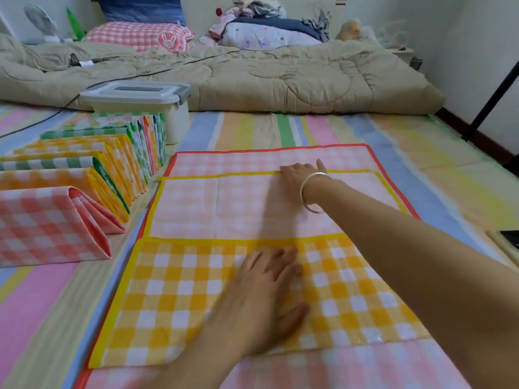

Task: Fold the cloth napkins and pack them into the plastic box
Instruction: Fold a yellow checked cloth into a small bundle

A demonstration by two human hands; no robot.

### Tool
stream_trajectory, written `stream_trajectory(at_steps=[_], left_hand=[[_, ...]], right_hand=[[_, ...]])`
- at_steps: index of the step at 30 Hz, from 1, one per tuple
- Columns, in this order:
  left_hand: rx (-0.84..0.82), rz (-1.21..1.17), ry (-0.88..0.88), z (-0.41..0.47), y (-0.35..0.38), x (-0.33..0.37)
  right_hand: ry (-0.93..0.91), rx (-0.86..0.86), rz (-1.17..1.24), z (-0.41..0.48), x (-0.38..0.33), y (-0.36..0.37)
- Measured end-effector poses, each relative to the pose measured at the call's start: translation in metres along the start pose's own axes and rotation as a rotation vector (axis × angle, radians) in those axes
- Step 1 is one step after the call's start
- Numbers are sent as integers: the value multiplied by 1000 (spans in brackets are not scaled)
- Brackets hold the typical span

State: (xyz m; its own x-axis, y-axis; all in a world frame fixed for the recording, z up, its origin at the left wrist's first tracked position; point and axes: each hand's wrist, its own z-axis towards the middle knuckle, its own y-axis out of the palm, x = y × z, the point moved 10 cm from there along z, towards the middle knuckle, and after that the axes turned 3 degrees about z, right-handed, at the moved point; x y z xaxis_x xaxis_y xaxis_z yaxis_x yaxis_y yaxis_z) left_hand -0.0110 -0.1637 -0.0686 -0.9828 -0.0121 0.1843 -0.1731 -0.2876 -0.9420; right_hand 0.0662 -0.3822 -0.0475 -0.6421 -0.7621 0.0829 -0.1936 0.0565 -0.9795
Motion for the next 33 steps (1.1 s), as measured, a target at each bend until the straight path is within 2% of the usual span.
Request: stream_trajectory(at_steps=[2,5,8,13,17,19,22,25,28,31,33], left_hand=[[8,6,6,0,-1,0],[0,15,1,0,1,0],[-1,30,0,0,3,-2],[20,40,12,0,5,-2],[-53,31,-15,0,11,-6],[-150,46,-57,1,18,-10],[-204,95,-82,4,13,-7],[-303,128,-188,-2,9,-7],[-179,149,-176,-7,-20,14],[103,89,52,-29,-55,59],[141,44,213,-53,-64,88]], right_hand=[[10,29,-22,5,-1,-7],[-15,173,-100,2,-5,-33],[-61,330,6,-19,-9,-64],[-242,595,229,-109,-19,-106],[-373,806,345,-203,-18,-108],[-381,830,397,-238,-11,-96],[-376,833,468,-269,-3,-67],[-358,811,510,-279,-5,-35],[-308,805,561,-280,-3,-14],[-274,809,587,-282,1,-1],[-264,801,589,-283,2,6]])
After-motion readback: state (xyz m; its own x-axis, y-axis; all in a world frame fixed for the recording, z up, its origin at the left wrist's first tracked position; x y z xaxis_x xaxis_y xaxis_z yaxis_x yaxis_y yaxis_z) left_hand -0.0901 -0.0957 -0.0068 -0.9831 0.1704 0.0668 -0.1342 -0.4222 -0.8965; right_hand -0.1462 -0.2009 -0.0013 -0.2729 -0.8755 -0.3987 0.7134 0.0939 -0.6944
